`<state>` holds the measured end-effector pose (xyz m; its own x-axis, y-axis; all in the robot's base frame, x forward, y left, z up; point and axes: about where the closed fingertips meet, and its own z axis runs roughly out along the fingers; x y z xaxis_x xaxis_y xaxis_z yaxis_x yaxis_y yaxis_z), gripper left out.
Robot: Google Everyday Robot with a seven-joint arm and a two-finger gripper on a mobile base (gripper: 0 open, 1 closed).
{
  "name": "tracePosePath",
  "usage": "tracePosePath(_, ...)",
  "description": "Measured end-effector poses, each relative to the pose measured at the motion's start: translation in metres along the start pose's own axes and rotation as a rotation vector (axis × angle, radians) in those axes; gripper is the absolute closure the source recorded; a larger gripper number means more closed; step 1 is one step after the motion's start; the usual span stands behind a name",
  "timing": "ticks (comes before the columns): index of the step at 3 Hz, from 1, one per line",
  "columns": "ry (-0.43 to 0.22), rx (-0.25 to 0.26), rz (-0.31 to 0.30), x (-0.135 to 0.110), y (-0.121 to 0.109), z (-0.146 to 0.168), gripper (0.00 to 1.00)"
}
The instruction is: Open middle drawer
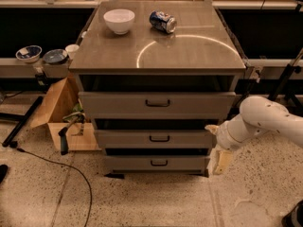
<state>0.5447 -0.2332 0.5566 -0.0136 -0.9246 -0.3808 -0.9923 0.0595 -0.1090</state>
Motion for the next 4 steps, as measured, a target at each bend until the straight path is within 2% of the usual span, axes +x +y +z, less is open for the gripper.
tracePosePath(1, -0.013, 0.006, 0.008, 0.003, -0.004, 0.011, 0.0)
tracePosePath(2, -0.041, 0.031, 0.055, 0.024, -0.057, 0.05, 0.0)
tracePosePath(3, -0.047, 0.03, 0.062, 0.026, -0.056, 0.052, 0.0)
tracePosePath(4, -0.055, 0.015, 0.081, 0.032, -0.06, 0.068, 0.0)
